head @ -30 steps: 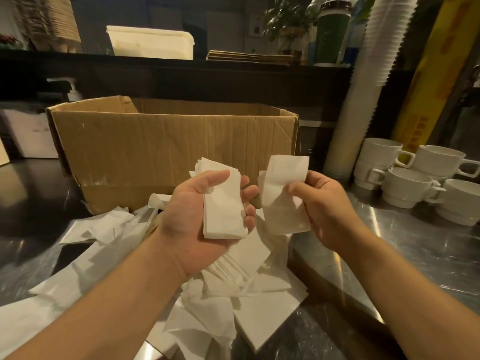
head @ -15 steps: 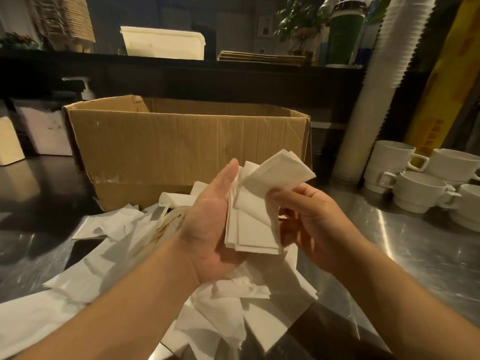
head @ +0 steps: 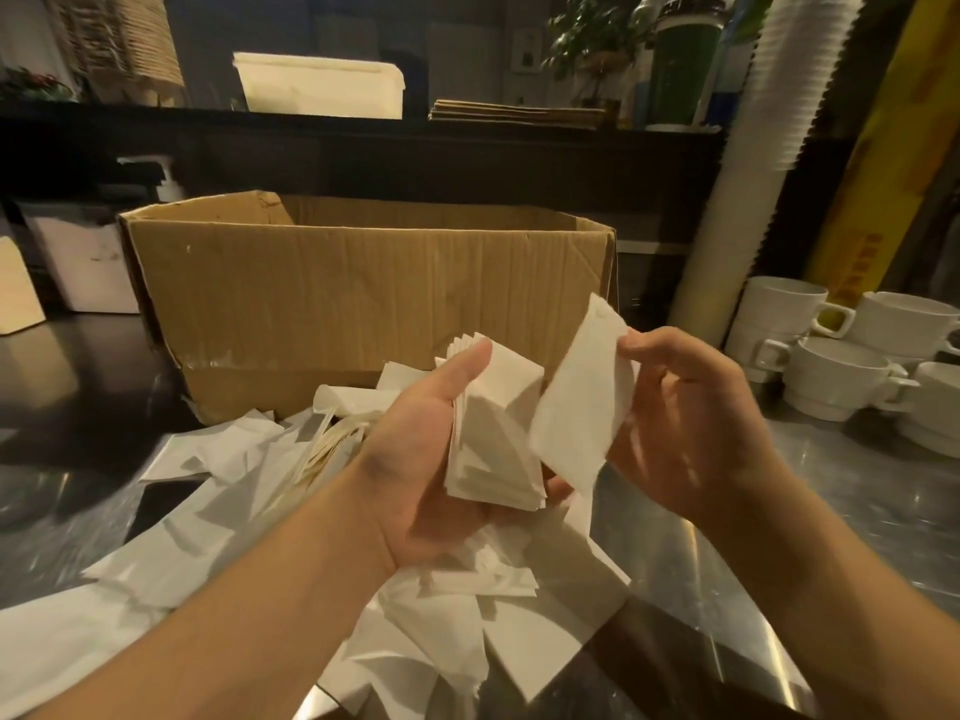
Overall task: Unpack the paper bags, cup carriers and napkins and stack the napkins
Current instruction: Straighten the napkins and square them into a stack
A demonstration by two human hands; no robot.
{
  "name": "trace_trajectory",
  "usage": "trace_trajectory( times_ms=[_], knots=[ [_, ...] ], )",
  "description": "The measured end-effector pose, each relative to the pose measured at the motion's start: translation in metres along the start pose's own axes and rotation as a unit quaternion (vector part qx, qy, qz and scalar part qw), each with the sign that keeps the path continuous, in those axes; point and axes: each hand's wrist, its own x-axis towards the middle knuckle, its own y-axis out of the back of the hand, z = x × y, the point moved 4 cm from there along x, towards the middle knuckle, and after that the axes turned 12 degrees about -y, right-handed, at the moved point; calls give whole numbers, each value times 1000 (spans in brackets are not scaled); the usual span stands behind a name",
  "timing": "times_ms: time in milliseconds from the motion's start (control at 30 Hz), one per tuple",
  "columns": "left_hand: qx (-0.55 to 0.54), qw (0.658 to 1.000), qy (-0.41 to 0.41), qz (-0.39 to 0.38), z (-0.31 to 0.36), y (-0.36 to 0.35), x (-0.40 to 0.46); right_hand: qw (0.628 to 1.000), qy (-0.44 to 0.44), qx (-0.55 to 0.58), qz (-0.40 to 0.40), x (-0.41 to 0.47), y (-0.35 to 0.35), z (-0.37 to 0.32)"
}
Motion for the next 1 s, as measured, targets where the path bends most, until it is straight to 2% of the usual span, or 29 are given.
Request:
trace_trajectory(
  times_ms=[100,200,333,533,633,733,800,900,1000],
  knots=[
    [-6,1000,14,-27,0,-3,-2,996,-52,-62,-37,-1,-5,7],
    [14,999,23,-41,-4,0,-1,987,-15,-157,36,5,-7,14],
    [-25,992,55,-109,-8,-2,-1,979,36,-166,112,7,-7,14],
    [-20,992,68,-105,-9,1,2,965,45,-227,122,6,-11,17],
    [-18,994,63,-88,-7,2,0,963,55,-216,152,7,-8,16],
    [-32,997,34,-67,2,4,-1,965,57,-182,178,9,-2,14],
    [-50,997,2,-57,10,6,-1,960,58,-209,177,10,0,14],
    [-76,995,-44,-37,21,6,-3,934,45,-320,151,12,-2,19],
    [-91,992,-85,-10,31,11,-3,867,47,-483,111,11,-10,24]
  ],
)
